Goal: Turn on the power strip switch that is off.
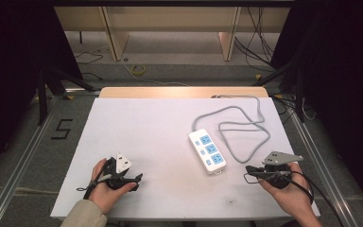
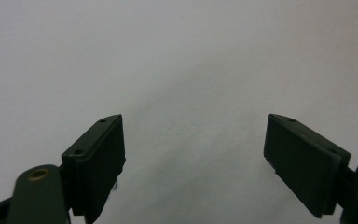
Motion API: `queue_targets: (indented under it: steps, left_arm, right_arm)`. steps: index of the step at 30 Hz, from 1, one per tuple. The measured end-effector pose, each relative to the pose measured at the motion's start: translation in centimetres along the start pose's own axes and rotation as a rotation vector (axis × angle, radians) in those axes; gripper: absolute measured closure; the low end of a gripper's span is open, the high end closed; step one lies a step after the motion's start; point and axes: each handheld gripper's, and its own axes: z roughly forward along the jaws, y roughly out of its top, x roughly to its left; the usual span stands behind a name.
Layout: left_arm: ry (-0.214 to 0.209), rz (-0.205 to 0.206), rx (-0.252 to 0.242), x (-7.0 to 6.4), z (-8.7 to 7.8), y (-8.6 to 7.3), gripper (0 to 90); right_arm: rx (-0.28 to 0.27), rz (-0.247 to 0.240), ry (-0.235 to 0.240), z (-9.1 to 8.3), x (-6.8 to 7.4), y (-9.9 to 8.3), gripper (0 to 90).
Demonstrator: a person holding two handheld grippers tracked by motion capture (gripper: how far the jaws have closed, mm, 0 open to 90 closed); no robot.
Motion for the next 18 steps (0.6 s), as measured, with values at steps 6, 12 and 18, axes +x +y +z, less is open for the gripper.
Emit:
queue_targets:
  steps: [6, 12, 18]
  left_arm:
    - [0.004, 0.0, 0.0, 0.0, 0.0, 0.0, 20.3]
    - [0.007, -0.002, 0.0, 0.1, 0.0, 0.0, 20.3]
    - [0.005, 0.001, 0.0, 0.1, -0.1, 0.0, 20.2]
  right_arm:
    - [0.013, 0.0, 0.002, 0.2, 0.0, 0.4, 90.0]
    - [0.029, -0.003, 0.008, 0.4, 0.1, 0.9, 90.0]
    - [0.038, -0.005, 0.011, 0.6, 0.2, 1.4, 90.0]
